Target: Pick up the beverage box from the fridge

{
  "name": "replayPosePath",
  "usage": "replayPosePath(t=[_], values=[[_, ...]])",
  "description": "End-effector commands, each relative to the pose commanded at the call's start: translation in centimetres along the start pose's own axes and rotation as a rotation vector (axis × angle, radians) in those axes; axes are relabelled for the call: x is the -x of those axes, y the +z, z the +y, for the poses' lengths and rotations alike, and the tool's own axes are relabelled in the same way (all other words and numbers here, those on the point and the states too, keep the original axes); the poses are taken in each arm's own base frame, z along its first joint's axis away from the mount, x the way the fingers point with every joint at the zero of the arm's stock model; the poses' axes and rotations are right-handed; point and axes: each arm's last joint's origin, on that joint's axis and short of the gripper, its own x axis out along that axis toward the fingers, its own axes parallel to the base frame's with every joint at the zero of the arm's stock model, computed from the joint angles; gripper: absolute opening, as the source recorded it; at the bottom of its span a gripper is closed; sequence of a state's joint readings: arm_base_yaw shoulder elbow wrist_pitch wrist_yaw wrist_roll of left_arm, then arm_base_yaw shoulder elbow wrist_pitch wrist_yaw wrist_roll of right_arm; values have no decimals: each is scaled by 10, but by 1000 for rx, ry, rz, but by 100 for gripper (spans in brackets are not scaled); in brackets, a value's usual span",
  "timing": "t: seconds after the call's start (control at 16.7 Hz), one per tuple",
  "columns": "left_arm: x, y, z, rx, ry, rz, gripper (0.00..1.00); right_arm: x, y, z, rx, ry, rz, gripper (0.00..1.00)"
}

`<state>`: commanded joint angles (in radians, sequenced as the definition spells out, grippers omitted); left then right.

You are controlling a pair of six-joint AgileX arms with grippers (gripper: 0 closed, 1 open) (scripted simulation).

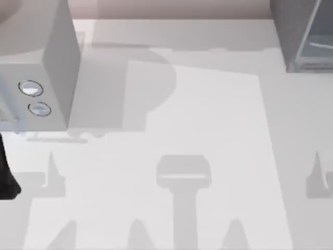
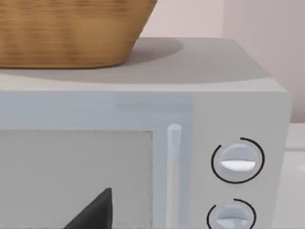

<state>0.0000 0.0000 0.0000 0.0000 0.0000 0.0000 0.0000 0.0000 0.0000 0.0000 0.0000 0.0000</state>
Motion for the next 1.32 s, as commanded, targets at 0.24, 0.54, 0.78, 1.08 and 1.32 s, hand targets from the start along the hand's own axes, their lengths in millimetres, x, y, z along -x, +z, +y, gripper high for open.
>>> replayPosePath(t=[0.24, 0.54, 0.78, 1.08, 1.32], values=[[0, 0, 0, 0, 0, 0, 100, -2, 2, -1, 1, 0, -6, 100], [0, 0, 0, 0, 0, 0, 100, -18, 17, -10, 12, -5, -42, 100], [0, 0, 0, 0, 0, 0, 100, -45, 19, -26, 16, -10, -30, 100], [0, 0, 0, 0, 0, 0, 100, -79, -5, -55, -4, -8, 28, 100], [0, 0, 0, 0, 0, 0, 100, -92, -28, -79, -14, -4, 34, 100]])
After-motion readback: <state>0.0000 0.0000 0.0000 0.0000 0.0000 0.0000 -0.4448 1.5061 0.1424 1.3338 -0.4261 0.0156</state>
